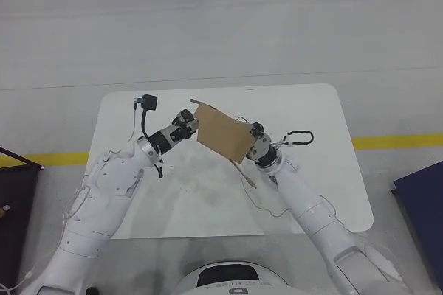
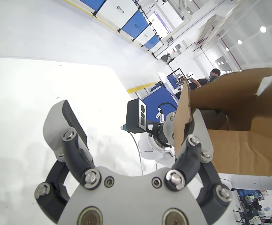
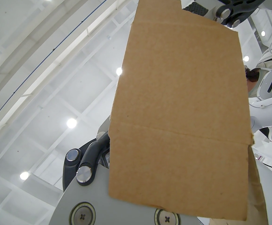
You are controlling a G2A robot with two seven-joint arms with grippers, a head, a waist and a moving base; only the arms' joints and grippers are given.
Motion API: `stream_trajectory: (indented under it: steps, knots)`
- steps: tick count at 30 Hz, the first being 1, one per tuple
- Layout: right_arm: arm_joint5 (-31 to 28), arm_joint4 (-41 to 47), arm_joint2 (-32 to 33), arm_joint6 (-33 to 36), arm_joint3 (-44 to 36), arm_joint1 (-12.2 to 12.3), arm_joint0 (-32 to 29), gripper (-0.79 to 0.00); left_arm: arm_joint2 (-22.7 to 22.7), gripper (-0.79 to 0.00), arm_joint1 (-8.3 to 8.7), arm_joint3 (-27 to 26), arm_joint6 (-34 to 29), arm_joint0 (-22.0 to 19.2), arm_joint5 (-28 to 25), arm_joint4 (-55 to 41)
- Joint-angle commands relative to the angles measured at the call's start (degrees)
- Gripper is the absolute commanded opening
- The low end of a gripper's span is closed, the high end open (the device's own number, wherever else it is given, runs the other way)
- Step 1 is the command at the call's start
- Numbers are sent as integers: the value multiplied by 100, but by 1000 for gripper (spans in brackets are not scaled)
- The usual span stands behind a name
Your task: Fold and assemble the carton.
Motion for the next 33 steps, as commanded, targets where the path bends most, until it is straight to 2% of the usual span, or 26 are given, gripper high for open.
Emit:
stream_trajectory:
  steps: [1,4,9,26,33]
  knots:
    - [22,1,-16,-15,23,-11,11,-785,13,0,0,-40,33,5,9,156]
    - [38,-16,-45,-32,71,-31,45,-785,46,0,-2,-111,102,16,42,432]
    - [73,31,-62,9,156,-64,104,-785,-14,0,-12,-147,199,33,37,274]
    - [95,192,41,109,314,-94,171,-785,-757,0,48,73,169,226,180,-734]
    - [141,248,34,56,268,-100,137,-785,-570,0,29,135,-33,137,312,-498]
